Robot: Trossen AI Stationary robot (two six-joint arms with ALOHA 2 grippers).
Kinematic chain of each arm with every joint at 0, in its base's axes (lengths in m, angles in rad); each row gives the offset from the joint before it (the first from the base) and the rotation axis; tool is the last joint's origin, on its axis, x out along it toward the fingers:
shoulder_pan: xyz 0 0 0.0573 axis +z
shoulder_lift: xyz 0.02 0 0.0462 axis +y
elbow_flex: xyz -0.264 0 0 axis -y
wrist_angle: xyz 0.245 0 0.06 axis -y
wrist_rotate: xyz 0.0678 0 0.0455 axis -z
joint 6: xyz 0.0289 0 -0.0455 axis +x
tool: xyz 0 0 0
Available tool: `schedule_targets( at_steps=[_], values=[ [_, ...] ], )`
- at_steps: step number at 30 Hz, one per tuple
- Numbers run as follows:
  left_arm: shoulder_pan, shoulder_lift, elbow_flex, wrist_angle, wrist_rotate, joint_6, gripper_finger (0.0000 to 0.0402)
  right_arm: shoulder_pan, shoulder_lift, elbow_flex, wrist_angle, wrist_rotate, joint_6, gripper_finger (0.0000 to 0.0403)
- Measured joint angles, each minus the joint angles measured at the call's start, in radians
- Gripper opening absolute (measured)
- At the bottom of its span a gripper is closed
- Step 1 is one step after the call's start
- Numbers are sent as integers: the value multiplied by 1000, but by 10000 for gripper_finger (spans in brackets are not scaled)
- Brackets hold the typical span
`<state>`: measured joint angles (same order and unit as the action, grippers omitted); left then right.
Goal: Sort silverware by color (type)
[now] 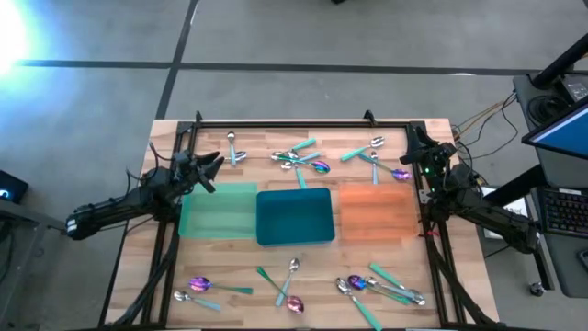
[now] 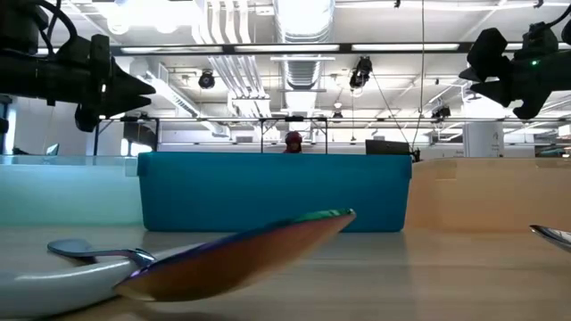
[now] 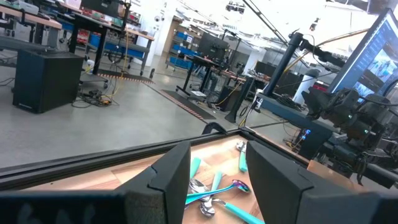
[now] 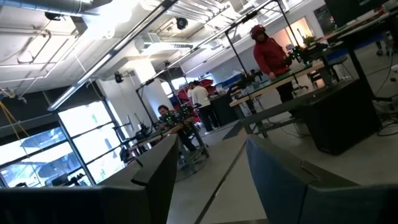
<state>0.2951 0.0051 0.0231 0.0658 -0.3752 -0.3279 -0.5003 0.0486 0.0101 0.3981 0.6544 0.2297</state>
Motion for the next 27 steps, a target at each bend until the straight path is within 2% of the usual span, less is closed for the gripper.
schedule_targets(
  at_steps=[8, 15, 21, 27],
  values=[
    [0, 0, 0, 0, 0, 0, 141, 0, 0, 0, 3, 0, 71, 183],
    [0, 0, 0, 0, 0, 0, 141, 0, 0, 0, 3, -7, 218, 183],
    [0, 0, 0, 0, 0, 0, 141, 0, 0, 0, 3, -107, 217, 183],
    [0, 0, 0, 0, 0, 0, 141, 0, 23, 45, -7, -131, 166, 183]
  ],
)
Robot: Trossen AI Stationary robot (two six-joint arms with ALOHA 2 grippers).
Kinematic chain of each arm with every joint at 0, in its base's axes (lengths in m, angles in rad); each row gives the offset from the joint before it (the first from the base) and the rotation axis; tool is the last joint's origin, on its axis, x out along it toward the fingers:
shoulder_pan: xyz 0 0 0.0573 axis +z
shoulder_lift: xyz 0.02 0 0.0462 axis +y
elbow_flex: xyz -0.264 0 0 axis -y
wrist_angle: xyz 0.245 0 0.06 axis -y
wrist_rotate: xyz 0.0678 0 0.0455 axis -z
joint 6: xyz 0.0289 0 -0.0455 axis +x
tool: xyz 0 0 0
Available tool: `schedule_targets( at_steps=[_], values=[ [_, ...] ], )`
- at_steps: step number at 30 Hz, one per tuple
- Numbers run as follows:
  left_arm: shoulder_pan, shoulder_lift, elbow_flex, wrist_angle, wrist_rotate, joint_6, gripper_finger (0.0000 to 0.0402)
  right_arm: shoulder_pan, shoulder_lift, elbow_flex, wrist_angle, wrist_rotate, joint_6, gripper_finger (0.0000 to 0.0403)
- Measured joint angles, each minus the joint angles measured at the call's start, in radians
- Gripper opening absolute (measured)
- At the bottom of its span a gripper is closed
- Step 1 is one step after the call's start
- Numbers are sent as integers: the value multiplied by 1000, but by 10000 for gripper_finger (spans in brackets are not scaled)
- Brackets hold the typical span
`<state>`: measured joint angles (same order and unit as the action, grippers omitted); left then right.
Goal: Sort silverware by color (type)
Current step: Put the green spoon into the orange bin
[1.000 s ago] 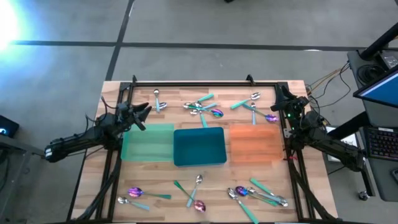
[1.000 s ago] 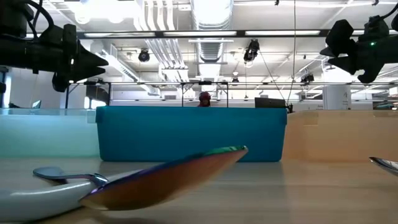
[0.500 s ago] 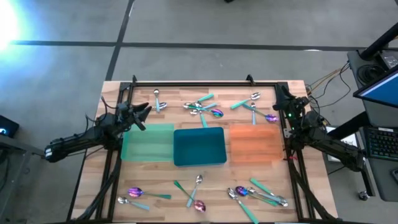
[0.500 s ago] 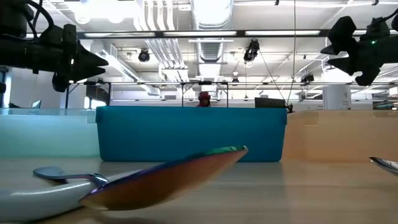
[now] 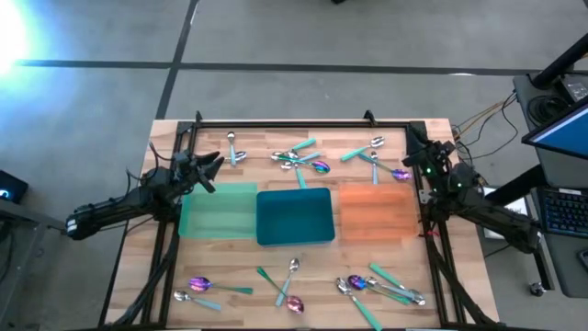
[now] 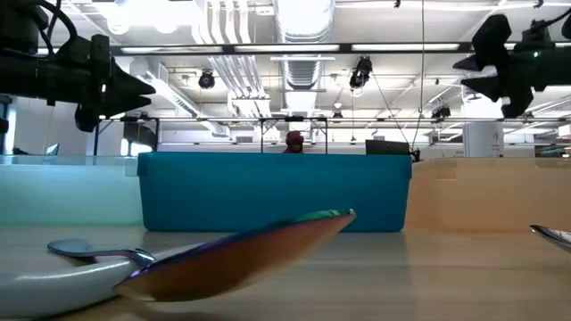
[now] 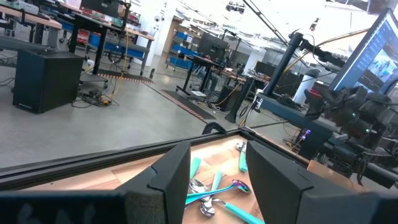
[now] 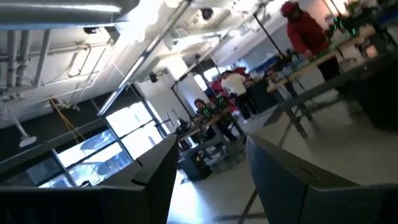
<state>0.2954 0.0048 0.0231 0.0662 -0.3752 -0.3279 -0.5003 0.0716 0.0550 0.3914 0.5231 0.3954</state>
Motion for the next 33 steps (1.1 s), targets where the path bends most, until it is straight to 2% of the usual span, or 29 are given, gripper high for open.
schedule_targets(
  at_steps=[4, 13, 20, 27, 33],
  values=[
    [0, 0, 0, 0, 0, 0, 141, 0, 58, 72, -29, 0, -38, 183],
    [0, 0, 0, 0, 0, 0, 141, 0, 324, 335, -386, -4, -19, 183],
    [0, 0, 0, 0, 0, 0, 141, 0, 555, 533, -626, -6, -181, 182],
    [0, 0, 0, 0, 0, 0, 141, -1, 725, 699, -956, -120, -197, 182],
    [0, 0, 0, -1, 0, 0, 141, -5, 810, 771, -1055, -113, -220, 182]
  ],
)
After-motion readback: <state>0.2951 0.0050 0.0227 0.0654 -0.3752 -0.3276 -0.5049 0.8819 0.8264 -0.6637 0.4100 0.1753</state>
